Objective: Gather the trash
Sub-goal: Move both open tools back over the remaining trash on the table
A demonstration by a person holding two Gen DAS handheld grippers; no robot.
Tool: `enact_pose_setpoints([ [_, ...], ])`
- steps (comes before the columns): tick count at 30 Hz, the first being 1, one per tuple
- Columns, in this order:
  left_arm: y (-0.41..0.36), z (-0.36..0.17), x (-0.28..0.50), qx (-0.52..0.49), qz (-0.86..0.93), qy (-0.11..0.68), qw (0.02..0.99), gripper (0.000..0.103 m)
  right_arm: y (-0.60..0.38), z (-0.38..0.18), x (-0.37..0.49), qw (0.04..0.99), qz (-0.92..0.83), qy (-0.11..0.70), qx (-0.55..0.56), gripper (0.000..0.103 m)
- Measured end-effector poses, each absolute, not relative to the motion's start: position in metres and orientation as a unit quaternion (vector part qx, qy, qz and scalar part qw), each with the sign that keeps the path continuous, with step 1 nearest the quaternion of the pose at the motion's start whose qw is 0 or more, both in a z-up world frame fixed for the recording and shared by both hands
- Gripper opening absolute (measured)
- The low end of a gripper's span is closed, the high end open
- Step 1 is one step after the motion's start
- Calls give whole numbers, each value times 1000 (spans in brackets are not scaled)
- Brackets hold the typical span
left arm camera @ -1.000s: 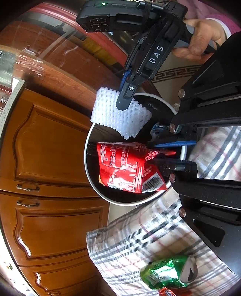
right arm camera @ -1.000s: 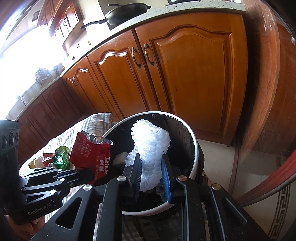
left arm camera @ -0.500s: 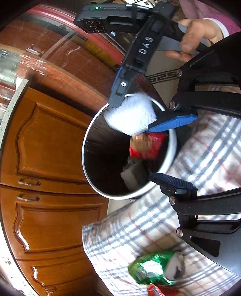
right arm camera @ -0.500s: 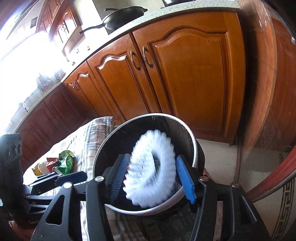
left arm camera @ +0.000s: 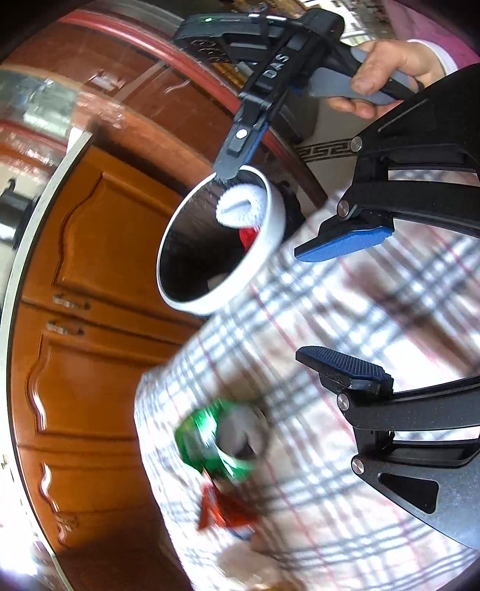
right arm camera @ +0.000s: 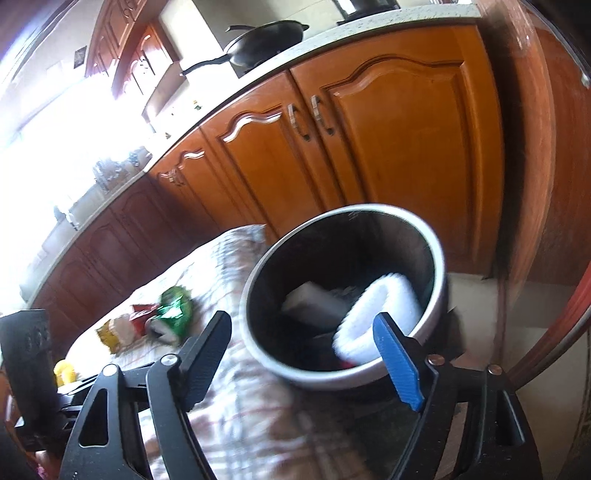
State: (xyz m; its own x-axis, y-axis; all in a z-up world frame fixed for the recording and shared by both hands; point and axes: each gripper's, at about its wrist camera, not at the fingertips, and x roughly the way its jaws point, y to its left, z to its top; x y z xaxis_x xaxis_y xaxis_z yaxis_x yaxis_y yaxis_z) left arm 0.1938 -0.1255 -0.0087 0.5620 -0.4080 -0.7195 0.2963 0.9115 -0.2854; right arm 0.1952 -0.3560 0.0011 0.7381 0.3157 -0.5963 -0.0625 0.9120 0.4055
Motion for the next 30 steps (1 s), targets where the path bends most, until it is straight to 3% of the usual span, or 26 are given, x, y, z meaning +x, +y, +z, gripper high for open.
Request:
enact_pose_setpoints([
  [30,29,-31,154,-142,-65,416,896,48,-209,-8,201,889,218,378,141,82],
])
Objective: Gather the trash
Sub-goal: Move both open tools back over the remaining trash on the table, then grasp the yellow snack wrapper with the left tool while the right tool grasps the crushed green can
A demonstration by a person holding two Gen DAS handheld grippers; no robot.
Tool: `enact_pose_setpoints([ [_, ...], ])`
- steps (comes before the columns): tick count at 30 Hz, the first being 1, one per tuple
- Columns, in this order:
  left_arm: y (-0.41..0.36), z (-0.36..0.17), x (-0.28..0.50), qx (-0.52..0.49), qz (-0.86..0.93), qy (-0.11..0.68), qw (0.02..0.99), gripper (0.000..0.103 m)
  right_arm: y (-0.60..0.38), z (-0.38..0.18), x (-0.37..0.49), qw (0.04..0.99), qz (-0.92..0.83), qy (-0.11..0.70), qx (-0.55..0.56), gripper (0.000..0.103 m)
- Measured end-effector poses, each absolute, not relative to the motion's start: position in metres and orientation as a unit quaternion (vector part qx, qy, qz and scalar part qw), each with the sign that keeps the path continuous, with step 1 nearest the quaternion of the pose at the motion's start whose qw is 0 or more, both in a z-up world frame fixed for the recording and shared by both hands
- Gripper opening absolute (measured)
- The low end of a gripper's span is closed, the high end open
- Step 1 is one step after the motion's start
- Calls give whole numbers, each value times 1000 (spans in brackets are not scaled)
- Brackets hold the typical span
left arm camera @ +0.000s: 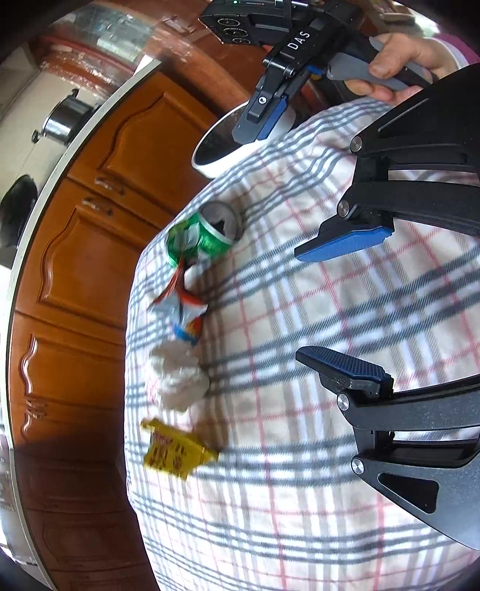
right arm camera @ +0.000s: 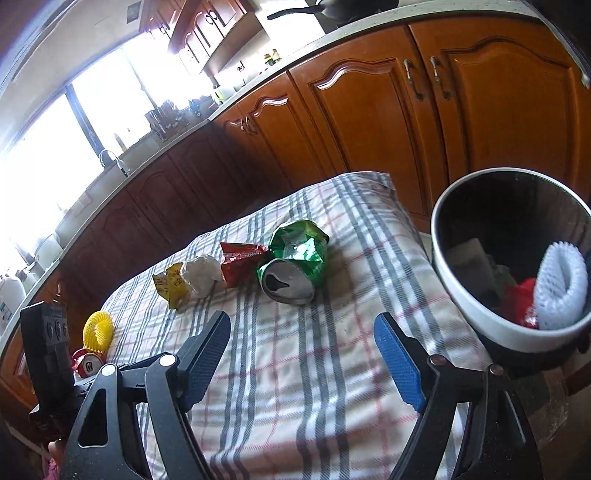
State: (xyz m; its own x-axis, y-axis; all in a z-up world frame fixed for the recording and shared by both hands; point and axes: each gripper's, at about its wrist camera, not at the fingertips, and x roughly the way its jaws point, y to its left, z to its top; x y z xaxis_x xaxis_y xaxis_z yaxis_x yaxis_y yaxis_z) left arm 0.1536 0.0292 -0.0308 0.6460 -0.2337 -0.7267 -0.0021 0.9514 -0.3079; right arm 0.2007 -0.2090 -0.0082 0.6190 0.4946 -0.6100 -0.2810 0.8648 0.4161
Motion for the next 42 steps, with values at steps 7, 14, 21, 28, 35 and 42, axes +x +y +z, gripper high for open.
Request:
enact_pose_setpoints([
  [7,62,-24,168,-137,-20,400,906,48,-202,-11,226,886,219,383,144,77],
  [14,103,-20,203,-128,39,386,913,62,-199,-16,262,880,220,392,152,77],
  [21,120,-31,238,-118,52,394,910,63,-188,-30,298,869,224,412,158,73],
  [28,116,-46,249,-99,46,414,904,32,-176,-51,315,847,236,450,157,41],
  [35,110,-38,225,-111,31,406,906,12,-178,-39,292,855,242,435,149,27],
  [42,84,-20,180,-128,-15,389,912,11,-199,-27,254,861,244,414,166,27],
])
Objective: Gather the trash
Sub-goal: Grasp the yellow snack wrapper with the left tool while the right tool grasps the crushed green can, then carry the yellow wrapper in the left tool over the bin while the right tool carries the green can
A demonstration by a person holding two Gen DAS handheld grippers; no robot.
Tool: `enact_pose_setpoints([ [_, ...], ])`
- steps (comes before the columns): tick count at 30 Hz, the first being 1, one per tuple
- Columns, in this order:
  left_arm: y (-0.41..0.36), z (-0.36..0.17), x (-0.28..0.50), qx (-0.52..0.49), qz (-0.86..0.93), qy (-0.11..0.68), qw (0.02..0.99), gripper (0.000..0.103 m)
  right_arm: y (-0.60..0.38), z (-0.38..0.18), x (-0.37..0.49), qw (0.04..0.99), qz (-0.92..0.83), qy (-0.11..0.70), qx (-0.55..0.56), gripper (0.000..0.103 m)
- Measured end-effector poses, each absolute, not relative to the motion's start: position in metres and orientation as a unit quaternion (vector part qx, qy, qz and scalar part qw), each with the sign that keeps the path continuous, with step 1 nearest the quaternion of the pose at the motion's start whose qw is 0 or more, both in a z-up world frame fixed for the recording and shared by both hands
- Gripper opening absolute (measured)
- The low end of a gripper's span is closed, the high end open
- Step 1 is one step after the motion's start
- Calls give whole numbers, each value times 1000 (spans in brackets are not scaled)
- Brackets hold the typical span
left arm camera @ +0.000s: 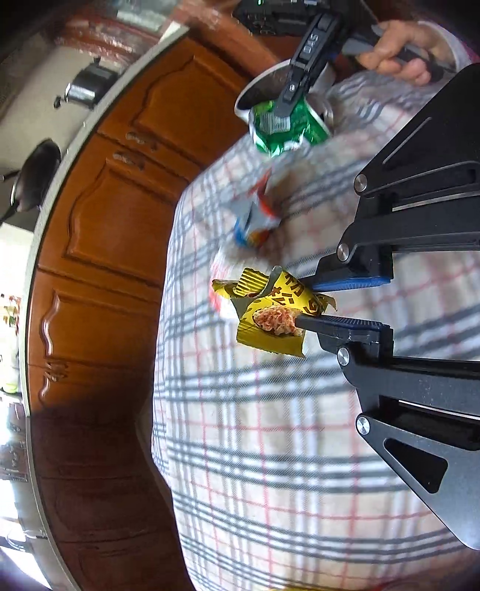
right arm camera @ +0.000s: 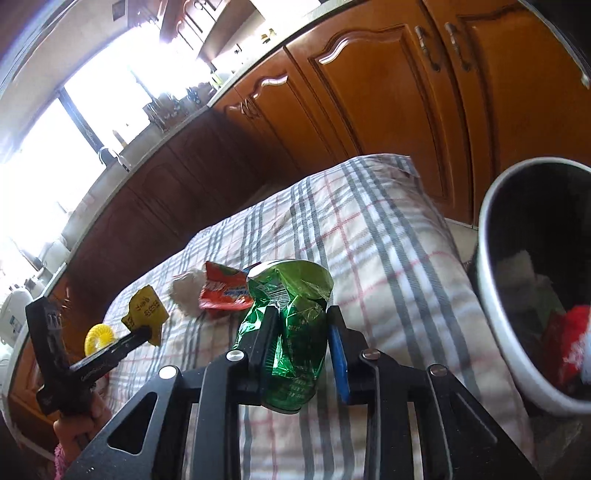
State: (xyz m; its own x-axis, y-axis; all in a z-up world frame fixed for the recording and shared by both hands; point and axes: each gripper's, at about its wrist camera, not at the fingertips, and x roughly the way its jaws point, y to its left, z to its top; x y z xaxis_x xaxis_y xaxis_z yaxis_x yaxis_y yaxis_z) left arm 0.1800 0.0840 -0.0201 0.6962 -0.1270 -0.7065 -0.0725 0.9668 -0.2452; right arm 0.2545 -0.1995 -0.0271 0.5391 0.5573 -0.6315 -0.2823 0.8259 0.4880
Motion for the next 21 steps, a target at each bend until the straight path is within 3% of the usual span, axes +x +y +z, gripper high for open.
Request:
enact_pose_setpoints([
  [21,-60,-7,166,-86,-173,404,894,11,-295,-8,192,888,176,373,203,27],
])
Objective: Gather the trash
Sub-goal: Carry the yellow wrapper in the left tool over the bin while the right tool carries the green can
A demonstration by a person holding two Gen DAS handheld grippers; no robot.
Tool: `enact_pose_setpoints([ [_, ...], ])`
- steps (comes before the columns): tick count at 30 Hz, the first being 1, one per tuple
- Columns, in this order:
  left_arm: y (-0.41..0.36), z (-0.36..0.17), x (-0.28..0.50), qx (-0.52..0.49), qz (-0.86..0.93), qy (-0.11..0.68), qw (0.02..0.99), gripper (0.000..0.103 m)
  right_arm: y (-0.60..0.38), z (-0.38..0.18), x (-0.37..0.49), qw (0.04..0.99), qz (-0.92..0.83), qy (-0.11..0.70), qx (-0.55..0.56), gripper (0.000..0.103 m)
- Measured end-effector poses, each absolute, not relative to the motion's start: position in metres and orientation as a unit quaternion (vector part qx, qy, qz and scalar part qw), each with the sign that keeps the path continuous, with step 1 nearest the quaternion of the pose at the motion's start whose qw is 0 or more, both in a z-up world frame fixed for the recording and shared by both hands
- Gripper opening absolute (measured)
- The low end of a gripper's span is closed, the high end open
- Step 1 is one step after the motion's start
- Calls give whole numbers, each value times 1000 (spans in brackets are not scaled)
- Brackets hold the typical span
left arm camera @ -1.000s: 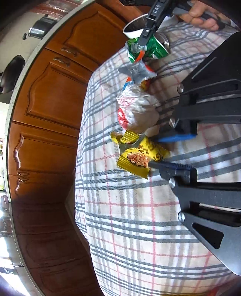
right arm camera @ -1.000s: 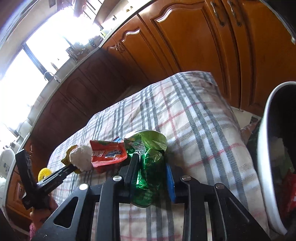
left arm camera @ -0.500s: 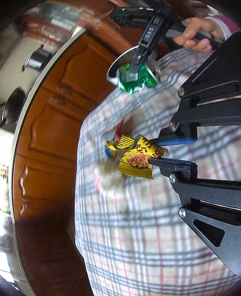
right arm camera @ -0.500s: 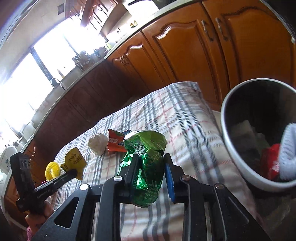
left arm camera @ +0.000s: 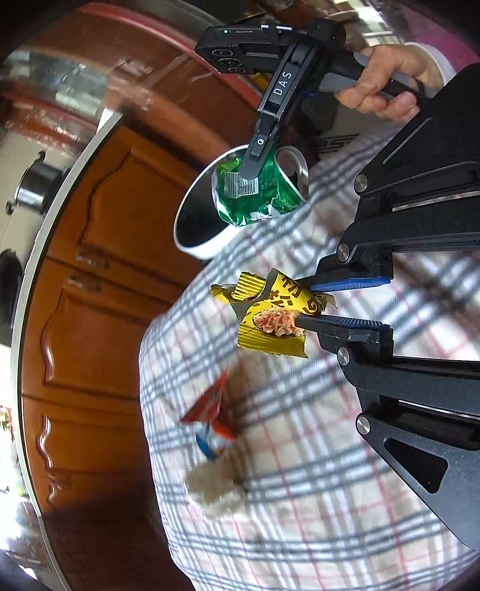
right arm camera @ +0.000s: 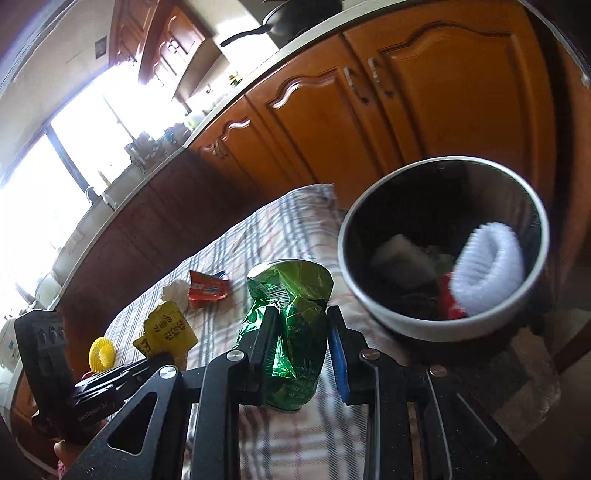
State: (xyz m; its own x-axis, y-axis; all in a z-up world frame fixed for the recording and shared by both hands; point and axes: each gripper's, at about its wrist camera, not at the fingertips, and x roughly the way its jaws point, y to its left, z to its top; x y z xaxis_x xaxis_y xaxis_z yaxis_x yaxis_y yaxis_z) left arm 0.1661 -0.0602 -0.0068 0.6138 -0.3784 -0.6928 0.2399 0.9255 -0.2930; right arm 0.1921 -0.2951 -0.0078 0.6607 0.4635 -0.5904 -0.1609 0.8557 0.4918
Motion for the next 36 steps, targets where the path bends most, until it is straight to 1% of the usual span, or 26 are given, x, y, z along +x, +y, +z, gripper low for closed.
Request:
enact_pose_setpoints([
  [13,-109,0,181,-60,-216,404,887,11,-344,-2,176,900,132,352,220,27],
  [21,-133,7,192,-47,-237,403,883,11,-374,2,179,909,102,340,219,27],
  [36,-184,16,224,-16,-261,403,877,11,-400,4,192,920,65,325,211,27],
])
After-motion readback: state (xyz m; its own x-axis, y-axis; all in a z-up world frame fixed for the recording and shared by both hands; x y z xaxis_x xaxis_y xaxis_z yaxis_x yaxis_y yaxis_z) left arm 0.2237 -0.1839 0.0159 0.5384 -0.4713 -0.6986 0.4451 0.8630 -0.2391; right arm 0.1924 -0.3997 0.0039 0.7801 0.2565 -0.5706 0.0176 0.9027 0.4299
